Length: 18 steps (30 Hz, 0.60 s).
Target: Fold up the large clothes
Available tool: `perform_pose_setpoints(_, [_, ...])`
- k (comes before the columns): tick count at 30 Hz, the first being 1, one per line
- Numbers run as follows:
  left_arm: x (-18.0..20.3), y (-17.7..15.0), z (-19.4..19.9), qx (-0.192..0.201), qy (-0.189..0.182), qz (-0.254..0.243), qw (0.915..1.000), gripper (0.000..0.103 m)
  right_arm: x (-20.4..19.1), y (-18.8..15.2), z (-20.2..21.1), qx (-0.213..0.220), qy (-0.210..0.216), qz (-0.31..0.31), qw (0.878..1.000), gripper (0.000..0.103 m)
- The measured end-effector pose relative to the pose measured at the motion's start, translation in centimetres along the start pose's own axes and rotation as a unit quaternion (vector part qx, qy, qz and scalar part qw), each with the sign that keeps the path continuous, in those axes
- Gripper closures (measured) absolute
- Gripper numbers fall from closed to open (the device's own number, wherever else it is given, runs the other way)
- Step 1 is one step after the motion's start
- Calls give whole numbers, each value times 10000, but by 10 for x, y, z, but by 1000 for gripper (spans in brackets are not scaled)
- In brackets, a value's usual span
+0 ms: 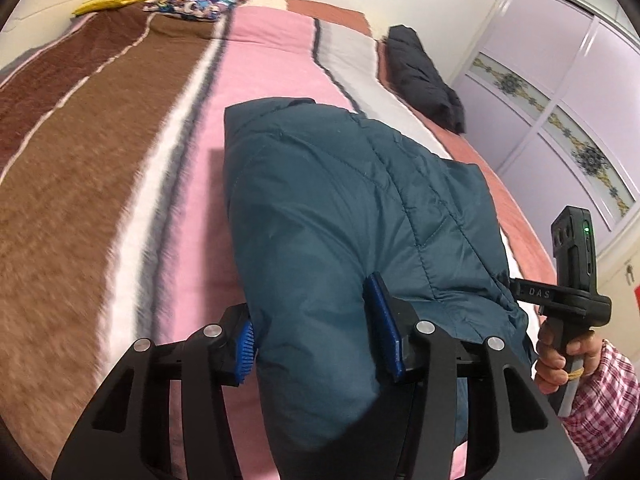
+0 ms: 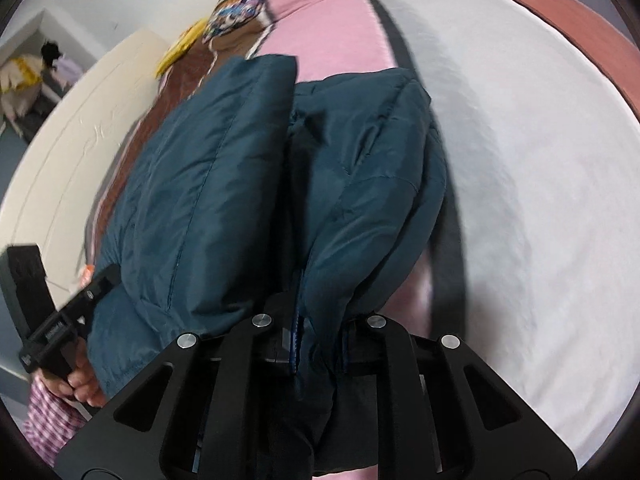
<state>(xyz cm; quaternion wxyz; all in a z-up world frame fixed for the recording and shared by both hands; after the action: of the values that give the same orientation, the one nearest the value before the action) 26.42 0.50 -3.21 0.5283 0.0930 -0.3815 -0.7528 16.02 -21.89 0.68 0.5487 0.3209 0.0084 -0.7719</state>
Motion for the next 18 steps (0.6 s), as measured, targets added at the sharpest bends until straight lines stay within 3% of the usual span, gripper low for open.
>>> perform_pose_setpoints(8, [-35, 8, -8, 54, 119, 165, 9998, 54, -3, -9, -12, -149, -119, 132, 9997, 88])
perform_pose_setpoints(18, [-37, -12, -8, 98, 89, 605, 9981, 53, -10, 10, -36, -302, -214, -27, 9993, 86])
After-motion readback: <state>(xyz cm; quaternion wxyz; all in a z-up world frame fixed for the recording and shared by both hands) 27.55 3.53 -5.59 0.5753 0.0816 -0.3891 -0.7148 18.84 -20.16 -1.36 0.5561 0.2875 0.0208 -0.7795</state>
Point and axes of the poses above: each gripper's, at about its wrist camera, not at the fingertips, and z roughly against the way its jaws point, x to its right, y to its top, the point moved 7 cm from there along -z, roughly the way its jaws point, and after that the axes turned 7 degrees about -z, right-handed, at the moved point
